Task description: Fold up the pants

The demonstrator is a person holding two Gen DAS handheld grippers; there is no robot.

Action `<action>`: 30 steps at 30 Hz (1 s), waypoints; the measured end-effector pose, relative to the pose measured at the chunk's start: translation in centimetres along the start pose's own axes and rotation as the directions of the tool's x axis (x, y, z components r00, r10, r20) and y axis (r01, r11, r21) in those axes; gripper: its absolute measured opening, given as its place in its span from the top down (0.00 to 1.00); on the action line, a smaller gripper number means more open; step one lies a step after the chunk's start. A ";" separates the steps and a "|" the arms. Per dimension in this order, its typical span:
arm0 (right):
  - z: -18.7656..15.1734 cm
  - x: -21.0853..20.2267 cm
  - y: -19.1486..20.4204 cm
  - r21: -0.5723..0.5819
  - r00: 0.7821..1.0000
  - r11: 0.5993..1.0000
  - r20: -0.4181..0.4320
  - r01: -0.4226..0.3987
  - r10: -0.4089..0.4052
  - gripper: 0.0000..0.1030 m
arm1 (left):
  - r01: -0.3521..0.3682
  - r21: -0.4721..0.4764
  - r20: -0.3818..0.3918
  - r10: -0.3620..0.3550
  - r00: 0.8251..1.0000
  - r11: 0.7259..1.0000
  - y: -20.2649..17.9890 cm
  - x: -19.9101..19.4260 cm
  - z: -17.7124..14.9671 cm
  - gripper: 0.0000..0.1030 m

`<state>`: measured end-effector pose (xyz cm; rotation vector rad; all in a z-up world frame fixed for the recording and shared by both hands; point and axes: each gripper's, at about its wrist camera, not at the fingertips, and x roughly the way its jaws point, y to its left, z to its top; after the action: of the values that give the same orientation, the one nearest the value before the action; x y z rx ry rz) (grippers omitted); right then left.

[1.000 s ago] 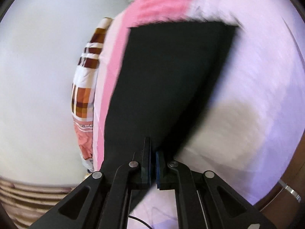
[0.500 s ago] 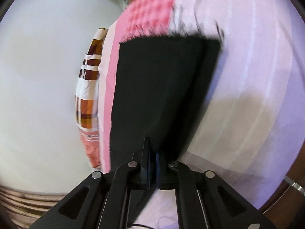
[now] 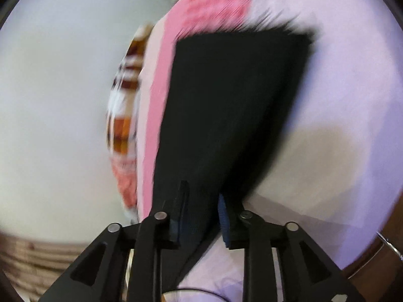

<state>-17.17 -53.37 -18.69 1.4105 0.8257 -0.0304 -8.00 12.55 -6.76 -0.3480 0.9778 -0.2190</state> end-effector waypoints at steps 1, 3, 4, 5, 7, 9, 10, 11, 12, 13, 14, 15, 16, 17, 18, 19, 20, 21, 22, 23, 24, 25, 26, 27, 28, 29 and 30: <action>-0.9 0.8 0.3 -0.008 0.999 1.000 -0.033 -0.009 0.009 0.71 | 0.009 -0.036 -0.002 -0.009 1.000 0.999 1.1 -0.3 -0.1 0.24; -2.7 2.5 1.0 -0.023 0.995 1.000 -0.096 -0.016 0.014 0.71 | 0.020 -0.087 -0.026 -0.023 0.999 0.996 2.7 -0.5 -0.6 0.24; -3.4 3.0 1.2 -0.026 0.993 1.000 -0.114 -0.017 0.014 0.71 | 0.017 -0.097 -0.036 -0.020 0.999 0.995 3.3 -0.5 -0.9 0.24; -4.2 3.8 1.5 -0.026 0.990 0.999 -0.137 -0.029 0.025 0.71 | 0.005 -0.099 -0.039 -0.009 0.999 0.995 3.7 -0.4 -1.2 0.24; -5.5 4.9 2.2 -0.050 0.986 0.998 -0.166 -0.026 0.018 0.71 | 0.006 -0.114 -0.044 -0.011 0.999 0.993 4.4 -0.4 -1.5 0.24; -6.6 5.7 3.0 -0.083 0.983 0.996 -0.184 -0.026 0.010 0.71 | 0.019 -0.156 -0.040 -0.026 0.999 0.988 5.4 -0.4 -1.8 0.24; -7.1 6.0 3.4 -0.105 0.981 0.994 -0.192 -0.017 -0.003 0.75 | 0.023 -0.175 -0.037 -0.030 0.999 0.984 5.9 -0.4 -1.9 0.24; -7.4 6.3 3.8 -0.130 0.980 0.991 -0.196 -0.004 -0.021 0.85 | 0.031 -0.200 -0.037 -0.039 0.999 0.979 6.5 -0.4 -1.9 0.24; -7.7 6.6 4.1 -0.162 0.979 0.987 -0.199 0.014 -0.046 0.90 | 0.038 -0.214 -0.040 -0.048 0.998 0.976 6.8 -0.3 -2.0 0.24; -8.0 6.8 4.1 -0.174 0.978 0.984 -0.199 0.028 -0.063 0.91 | 0.040 -0.227 -0.045 -0.052 0.998 0.973 7.0 -0.2 -2.0 0.24; -8.1 7.0 3.9 -0.165 0.978 0.986 -0.200 0.030 -0.063 0.91 | 0.037 -0.236 -0.050 -0.050 0.997 0.971 7.3 0.0 -2.0 0.24; -8.2 7.0 3.6 -0.152 0.978 0.988 -0.200 0.028 -0.058 0.92 | 0.032 -0.244 -0.058 -0.047 0.997 0.969 7.6 0.2 -1.8 0.24; -8.1 7.1 3.6 -0.149 0.978 0.988 -0.200 0.030 -0.060 0.92 | 0.033 -0.254 -0.062 -0.051 0.997 0.967 7.9 0.3 -1.7 0.24; -8.1 7.1 3.5 -0.151 0.978 0.988 -0.200 0.032 -0.062 0.92 | 0.037 -0.262 -0.061 -0.055 0.997 0.964 8.1 0.4 -1.5 0.24; -8.2 7.1 3.5 -0.151 0.978 0.988 -0.199 0.029 -0.059 0.92 | 0.038 -0.268 -0.064 -0.057 0.996 0.963 8.3 0.7 -1.2 0.24; -8.2 7.0 3.7 -0.151 0.979 0.988 -0.198 0.025 -0.055 0.92 | 0.034 -0.271 -0.074 -0.056 0.996 0.962 8.5 1.0 -1.0 0.24; -8.2 7.0 3.8 -0.155 0.979 0.988 -0.197 0.020 -0.050 0.92 | 0.034 -0.275 -0.086 -0.060 0.994 0.961 8.7 1.4 -0.7 0.24; -8.1 7.0 3.9 -0.157 0.979 0.987 -0.197 0.017 -0.048 0.92 | 0.035 -0.277 -0.092 -0.062 0.994 0.960 8.8 1.7 -0.4 0.24; -8.1 7.0 3.9 -0.155 0.979 0.988 -0.198 0.017 -0.048 0.92 | 0.032 -0.275 -0.096 -0.061 0.993 0.961 8.9 2.0 -0.2 0.24; -8.1 7.0 3.8 -0.147 0.979 0.989 -0.200 0.017 -0.046 0.92 | 0.028 -0.271 -0.103 -0.058 0.993 0.962 8.9 2.3 0.0 0.25; -8.1 7.1 3.7 -0.138 0.978 0.990 -0.202 0.014 -0.042 0.92 | 0.026 -0.271 -0.111 -0.058 0.992 0.962 9.0 2.7 0.1 0.26; -8.1 7.2 3.4 -0.119 0.978 0.993 -0.208 0.009 -0.033 0.91 | 0.020 -0.273 -0.114 -0.053 0.992 0.962 9.2 2.9 0.3 0.31; -8.1 7.3 3.2 -0.104 0.977 0.995 -0.211 0.007 -0.029 0.91 | 0.000 -0.271 -0.116 -0.033 0.993 0.963 9.3 3.2 0.3 0.42; -8.1 7.4 3.0 -0.093 0.976 0.996 -0.214 0.007 -0.027 0.91 | -0.019 -0.265 -0.119 -0.013 0.993 0.964 9.5 3.3 0.4 0.51; -8.1 7.4 2.8 -0.090 0.976 0.996 -0.216 0.006 -0.026 0.91 | -0.025 -0.257 -0.119 -0.005 0.993 0.966 9.6 3.3 0.4 0.69; -8.0 7.4 2.8 -0.092 0.976 0.996 -0.215 0.008 -0.028 0.91 | -0.020 -0.256 -0.129 -0.014 0.992 0.967 9.7 3.5 0.4 0.71; -8.1 7.5 2.8 -0.096 0.976 0.995 -0.215 0.012 -0.033 0.91 | -0.026 -0.251 -0.128 -0.006 0.992 0.968 9.7 3.6 0.3 0.72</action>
<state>-14.34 -42.45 -19.70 1.3304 1.0099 0.1453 -5.56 20.34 -13.04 -0.5672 1.1368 -0.1083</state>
